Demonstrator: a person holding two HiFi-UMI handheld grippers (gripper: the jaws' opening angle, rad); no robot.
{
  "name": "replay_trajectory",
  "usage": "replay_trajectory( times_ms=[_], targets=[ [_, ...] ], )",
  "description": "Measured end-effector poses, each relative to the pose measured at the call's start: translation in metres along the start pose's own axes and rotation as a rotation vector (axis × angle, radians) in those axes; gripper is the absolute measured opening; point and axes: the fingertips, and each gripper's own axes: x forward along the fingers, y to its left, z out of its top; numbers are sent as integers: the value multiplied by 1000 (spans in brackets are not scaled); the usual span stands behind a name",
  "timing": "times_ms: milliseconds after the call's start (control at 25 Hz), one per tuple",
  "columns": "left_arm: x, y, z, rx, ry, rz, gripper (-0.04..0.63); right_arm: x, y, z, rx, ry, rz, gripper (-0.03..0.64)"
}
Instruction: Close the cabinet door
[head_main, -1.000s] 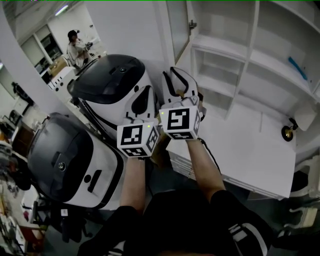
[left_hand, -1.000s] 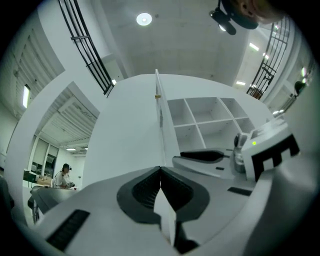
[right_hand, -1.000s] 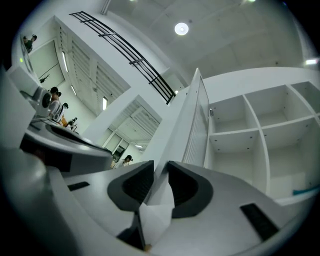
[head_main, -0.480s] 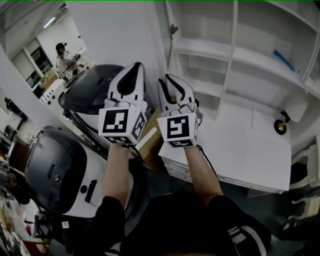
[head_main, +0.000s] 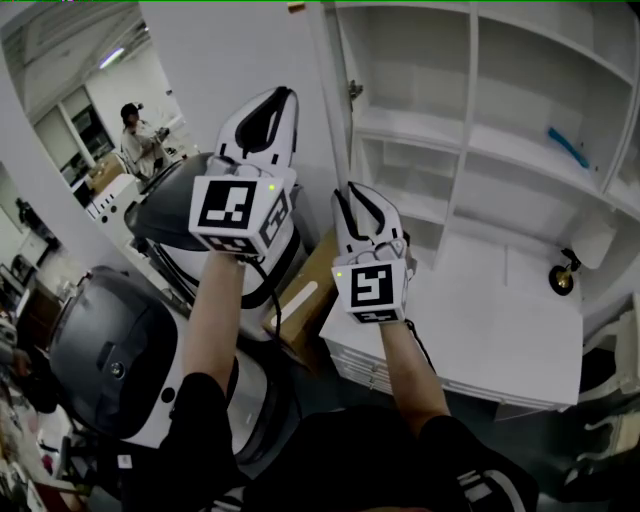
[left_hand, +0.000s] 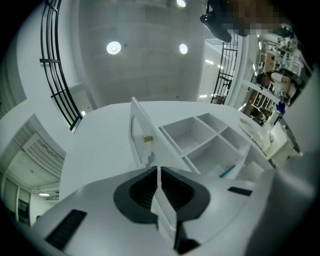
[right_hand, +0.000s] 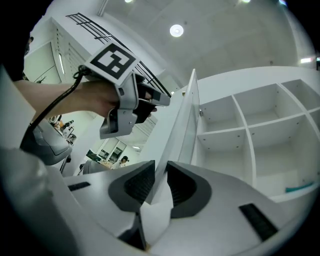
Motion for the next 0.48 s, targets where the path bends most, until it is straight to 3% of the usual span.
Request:
replay_trajectory(
  times_ms=[160,480],
  targets=[
    [23,10,10,33,-1,-34,55,0,-1,0,1,-5,2,91],
    [55,26,39,224,-78,-90,72,-3,-5,0,3,-22,14,91]
  ],
)
